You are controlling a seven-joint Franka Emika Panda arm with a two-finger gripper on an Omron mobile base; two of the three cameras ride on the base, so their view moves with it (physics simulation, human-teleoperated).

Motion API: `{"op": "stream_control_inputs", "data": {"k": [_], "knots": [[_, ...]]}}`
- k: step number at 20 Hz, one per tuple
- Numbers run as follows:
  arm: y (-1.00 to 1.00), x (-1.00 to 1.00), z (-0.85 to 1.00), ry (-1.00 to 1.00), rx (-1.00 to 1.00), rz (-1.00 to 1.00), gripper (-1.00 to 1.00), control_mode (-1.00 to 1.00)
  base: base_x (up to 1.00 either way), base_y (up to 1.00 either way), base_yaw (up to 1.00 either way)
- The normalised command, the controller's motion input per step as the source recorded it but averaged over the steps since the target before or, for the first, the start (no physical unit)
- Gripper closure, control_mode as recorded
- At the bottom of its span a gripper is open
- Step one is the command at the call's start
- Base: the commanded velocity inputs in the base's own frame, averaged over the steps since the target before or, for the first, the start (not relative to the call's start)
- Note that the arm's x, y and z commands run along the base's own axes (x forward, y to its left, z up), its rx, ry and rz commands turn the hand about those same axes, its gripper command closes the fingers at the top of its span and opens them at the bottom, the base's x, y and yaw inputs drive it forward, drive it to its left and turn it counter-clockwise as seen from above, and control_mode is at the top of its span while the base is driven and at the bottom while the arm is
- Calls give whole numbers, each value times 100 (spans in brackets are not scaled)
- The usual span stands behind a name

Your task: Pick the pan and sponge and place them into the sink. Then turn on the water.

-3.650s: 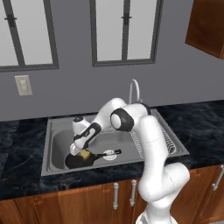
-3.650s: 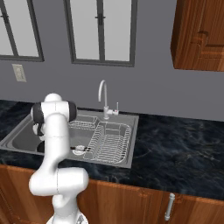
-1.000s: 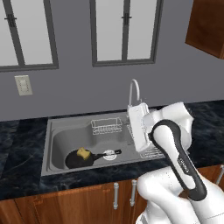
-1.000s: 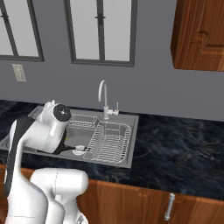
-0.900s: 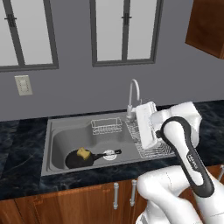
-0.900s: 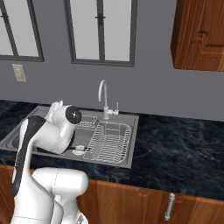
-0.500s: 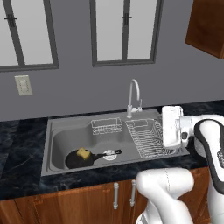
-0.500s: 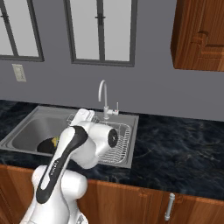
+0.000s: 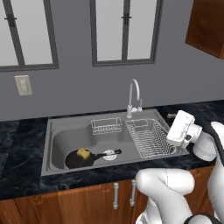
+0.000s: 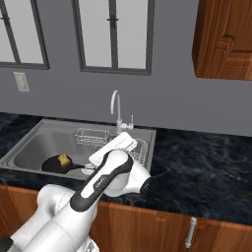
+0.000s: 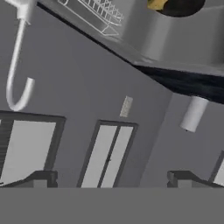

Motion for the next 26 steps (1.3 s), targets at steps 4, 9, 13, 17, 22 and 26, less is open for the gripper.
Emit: {"op": "stream_control_inputs", "data": {"k": [4,9,13,17,22,26], "knots": [[-61,100,-10,0,9,-12,-100,-100,0,0,0],[-18,99,-16,0,0,-7,-100,-100,0,0,0],[-41,53,-4,4,0,0,-100,-100,0,0,0],[-18,69,-12,13,0,0,-100,-100,0,0,0],[-2,60,-12,17,0,0,-100,-100,0,0,0],[0,37,-21,12,0,0,-100,-100,0,0,0]]}}
